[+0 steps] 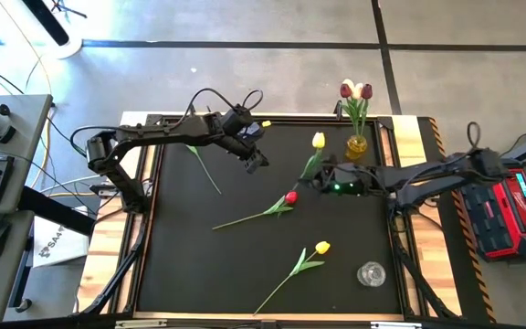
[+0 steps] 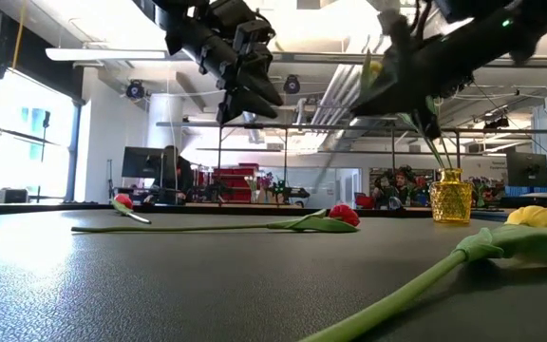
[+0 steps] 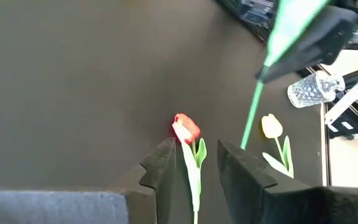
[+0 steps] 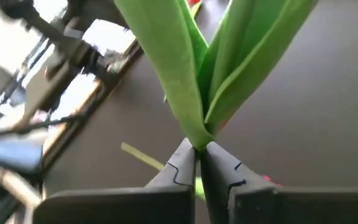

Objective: Sort flowers into vase by color
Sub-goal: Put the top yellow flower into the transparent flower vase

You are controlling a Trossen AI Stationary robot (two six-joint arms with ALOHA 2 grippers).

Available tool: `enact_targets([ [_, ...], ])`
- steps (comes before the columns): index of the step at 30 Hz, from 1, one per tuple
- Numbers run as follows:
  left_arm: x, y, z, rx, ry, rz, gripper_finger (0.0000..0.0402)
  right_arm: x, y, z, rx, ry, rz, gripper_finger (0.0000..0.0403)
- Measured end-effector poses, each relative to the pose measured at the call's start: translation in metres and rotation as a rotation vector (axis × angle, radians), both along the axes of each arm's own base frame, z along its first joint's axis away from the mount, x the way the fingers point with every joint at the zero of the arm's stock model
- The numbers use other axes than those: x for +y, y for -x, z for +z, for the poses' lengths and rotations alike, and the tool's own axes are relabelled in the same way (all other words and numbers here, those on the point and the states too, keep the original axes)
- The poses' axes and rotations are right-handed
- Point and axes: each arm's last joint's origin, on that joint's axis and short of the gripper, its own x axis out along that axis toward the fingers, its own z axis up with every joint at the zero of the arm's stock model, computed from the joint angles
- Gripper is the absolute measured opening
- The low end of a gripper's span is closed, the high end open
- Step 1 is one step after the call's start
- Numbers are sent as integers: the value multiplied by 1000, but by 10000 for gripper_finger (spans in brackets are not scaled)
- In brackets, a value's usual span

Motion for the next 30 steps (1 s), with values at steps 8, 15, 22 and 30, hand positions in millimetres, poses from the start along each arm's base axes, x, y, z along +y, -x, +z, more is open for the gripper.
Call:
enact_targets([
  [8, -4, -2, 1, -3, -21, 5, 106, 20, 34, 34, 73, 73, 145, 0],
  [15, -14, -8, 1, 11, -28, 103, 106, 39, 73, 91, 243, 246, 378, 0],
  [22, -22, -7, -2, 81, -65, 242, 106, 57, 114, 160, 172, 202, 632, 0],
  [30, -36, -13, 0, 54, -51, 250, 106, 80, 145, 179, 169, 153, 840, 0],
])
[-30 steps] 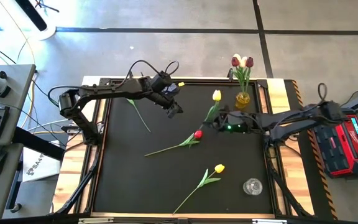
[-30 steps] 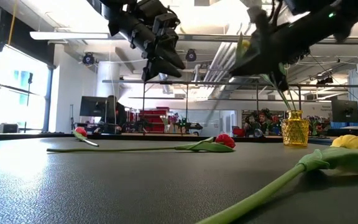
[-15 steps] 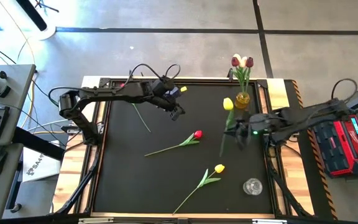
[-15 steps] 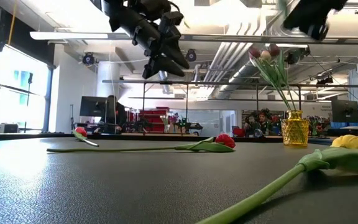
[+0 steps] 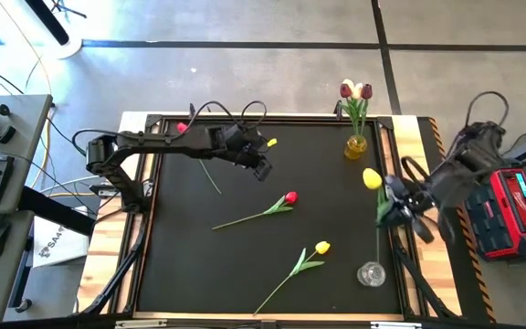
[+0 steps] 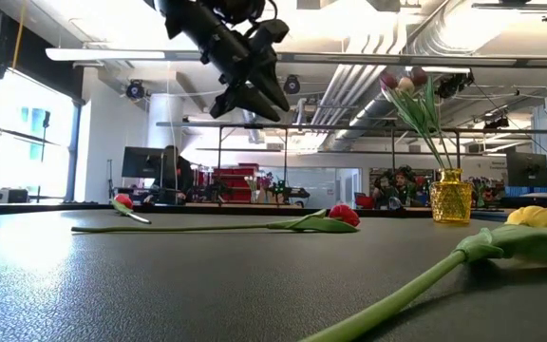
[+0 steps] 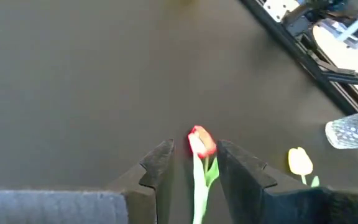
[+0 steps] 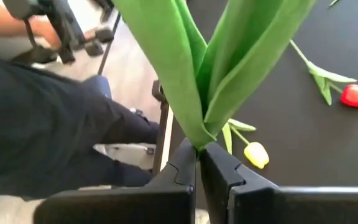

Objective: Sort flowers into vase by color
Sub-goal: Put the top yellow flower into the transparent flower vase

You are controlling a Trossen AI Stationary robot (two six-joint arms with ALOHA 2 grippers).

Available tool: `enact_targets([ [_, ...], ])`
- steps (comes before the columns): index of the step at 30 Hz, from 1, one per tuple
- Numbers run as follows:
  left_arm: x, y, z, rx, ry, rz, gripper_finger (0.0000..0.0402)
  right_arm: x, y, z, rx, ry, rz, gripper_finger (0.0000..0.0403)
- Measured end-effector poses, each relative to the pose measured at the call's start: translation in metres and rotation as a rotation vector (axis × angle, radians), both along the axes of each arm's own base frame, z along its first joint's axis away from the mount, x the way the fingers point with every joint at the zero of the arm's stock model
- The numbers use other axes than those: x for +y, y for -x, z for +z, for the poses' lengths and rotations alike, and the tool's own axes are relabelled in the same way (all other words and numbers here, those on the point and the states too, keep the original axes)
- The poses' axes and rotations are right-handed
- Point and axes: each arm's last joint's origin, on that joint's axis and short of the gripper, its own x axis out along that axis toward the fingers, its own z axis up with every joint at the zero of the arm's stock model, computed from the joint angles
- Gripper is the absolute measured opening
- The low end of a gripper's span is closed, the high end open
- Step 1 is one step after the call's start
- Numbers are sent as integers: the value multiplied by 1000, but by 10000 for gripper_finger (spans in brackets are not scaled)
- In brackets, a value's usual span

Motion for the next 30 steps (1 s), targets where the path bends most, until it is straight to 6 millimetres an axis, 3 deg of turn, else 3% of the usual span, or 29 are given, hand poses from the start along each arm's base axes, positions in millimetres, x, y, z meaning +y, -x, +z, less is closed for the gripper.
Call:
enact_targets([
  [15, -4, -1, 0, 8, -15, 37, 106, 57, 19, -42, -27, 171, -1, 0],
  [30, -6, -1, 0, 13, -44, 1, 106, 83, 35, -99, 54, 249, -81, 0],
])
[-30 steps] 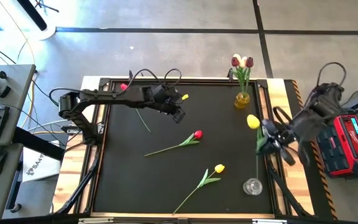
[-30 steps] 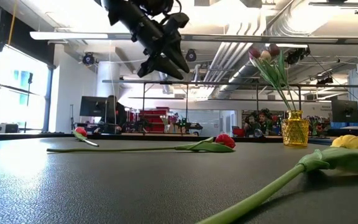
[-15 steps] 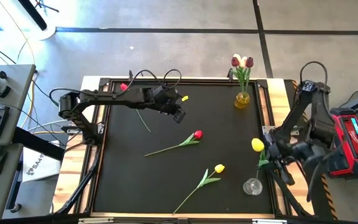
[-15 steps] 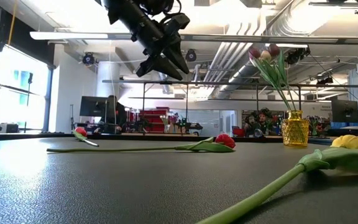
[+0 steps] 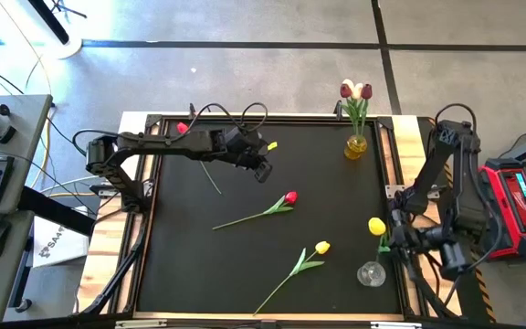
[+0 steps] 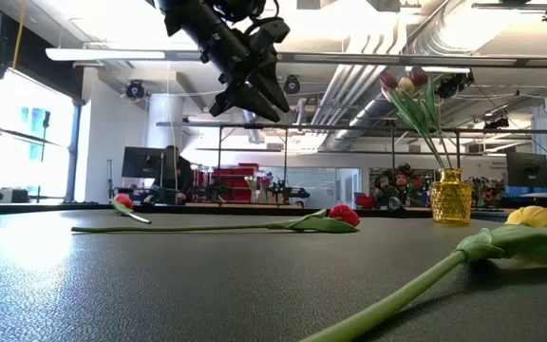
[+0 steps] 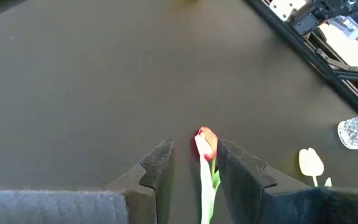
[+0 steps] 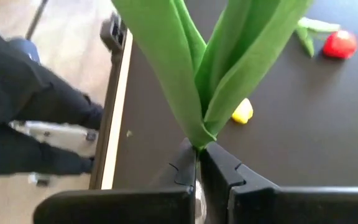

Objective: Sort flowers into vase by color
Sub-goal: Put the top yellow flower into the transparent flower vase, then put the yellow flower into the transparent flower vase

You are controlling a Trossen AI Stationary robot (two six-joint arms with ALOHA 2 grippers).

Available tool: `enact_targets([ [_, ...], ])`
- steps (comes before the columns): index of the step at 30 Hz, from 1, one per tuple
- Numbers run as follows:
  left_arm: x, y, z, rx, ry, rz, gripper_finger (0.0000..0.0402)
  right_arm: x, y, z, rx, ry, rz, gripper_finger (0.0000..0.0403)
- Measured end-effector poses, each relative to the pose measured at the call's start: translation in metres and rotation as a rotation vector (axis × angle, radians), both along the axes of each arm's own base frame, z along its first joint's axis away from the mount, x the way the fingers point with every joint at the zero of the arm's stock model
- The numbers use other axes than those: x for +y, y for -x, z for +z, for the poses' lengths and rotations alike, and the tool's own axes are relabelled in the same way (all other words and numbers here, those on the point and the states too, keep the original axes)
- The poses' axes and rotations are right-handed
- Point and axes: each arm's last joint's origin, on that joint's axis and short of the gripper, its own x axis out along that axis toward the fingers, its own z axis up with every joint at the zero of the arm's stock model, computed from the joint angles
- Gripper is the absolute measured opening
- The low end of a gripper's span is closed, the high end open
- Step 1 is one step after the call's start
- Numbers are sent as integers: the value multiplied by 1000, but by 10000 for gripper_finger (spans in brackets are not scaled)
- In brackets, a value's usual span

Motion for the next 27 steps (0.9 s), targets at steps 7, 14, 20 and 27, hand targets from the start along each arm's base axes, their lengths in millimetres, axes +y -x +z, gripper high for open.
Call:
enact_targets([
  [7, -5, -8, 8, -108, -50, -70, 103, 14, 2, -9, 148, -71, -3, 39],
  [14, -13, -21, 20, -267, -140, -153, 88, 22, 10, -11, 276, -185, -14, 124],
  [20, -27, -30, 23, -394, 7, -331, 87, 37, 16, -5, 413, -394, 44, 152],
  [27, -59, -41, 10, -380, -75, -484, 87, 45, 16, 1, 394, -483, 80, 134],
])
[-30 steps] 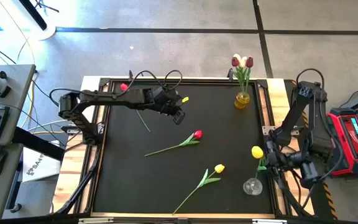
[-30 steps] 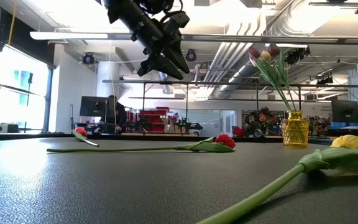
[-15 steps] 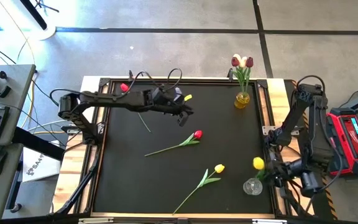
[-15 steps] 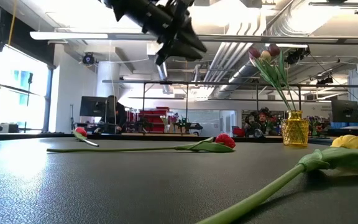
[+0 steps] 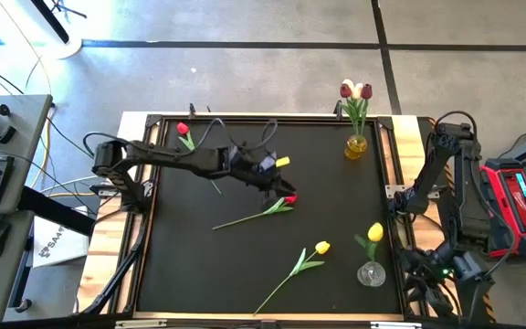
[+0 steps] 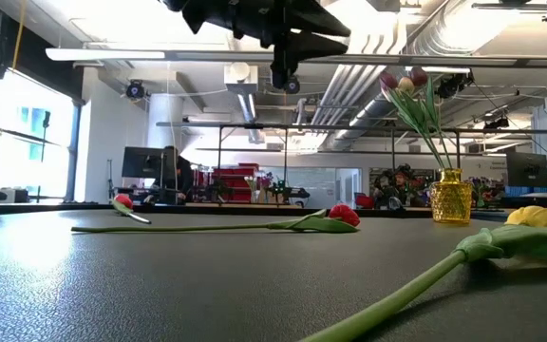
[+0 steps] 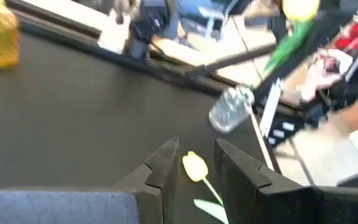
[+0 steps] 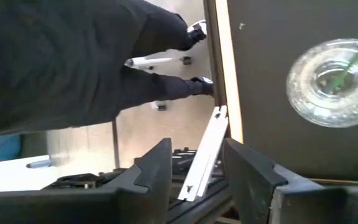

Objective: Sort flowers into vase by color
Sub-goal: Put the yellow flower into the transparent flower vase

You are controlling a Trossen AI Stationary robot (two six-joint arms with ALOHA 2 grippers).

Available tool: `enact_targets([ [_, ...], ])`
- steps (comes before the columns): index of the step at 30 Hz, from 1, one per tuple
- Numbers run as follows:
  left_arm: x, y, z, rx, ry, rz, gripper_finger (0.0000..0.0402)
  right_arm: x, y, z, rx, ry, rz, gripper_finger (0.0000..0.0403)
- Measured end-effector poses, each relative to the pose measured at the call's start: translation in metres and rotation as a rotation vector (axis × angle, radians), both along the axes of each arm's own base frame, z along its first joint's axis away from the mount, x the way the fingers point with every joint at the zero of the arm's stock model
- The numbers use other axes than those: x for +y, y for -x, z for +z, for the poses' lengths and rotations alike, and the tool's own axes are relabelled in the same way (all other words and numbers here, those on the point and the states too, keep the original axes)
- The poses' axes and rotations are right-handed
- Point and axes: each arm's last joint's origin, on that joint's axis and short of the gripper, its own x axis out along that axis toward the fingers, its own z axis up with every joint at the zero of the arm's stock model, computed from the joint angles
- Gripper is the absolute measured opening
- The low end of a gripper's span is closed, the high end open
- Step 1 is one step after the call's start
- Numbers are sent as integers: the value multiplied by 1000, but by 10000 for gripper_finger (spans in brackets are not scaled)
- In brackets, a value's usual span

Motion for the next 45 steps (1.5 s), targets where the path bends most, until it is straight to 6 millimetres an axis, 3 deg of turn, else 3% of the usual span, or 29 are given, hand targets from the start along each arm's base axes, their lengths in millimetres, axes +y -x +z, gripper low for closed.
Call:
enact_targets([
  [5, -7, -6, -3, -3, 32, 17, 87, 2, -2, 4, -41, -44, -30, 124],
  [13, -2, -22, 30, -36, -64, -8, 87, 1, -6, 16, -179, -136, -135, 124],
  [22, -14, -53, 57, -20, -110, -62, 88, 1, -11, 23, -305, -189, -311, 124],
  [32, -31, -68, 35, 129, -97, -81, 93, -3, -26, 23, -341, -184, -435, 124],
  [45, -58, -66, 29, 178, -138, -110, 183, -9, -55, 29, -264, -340, -622, 124],
])
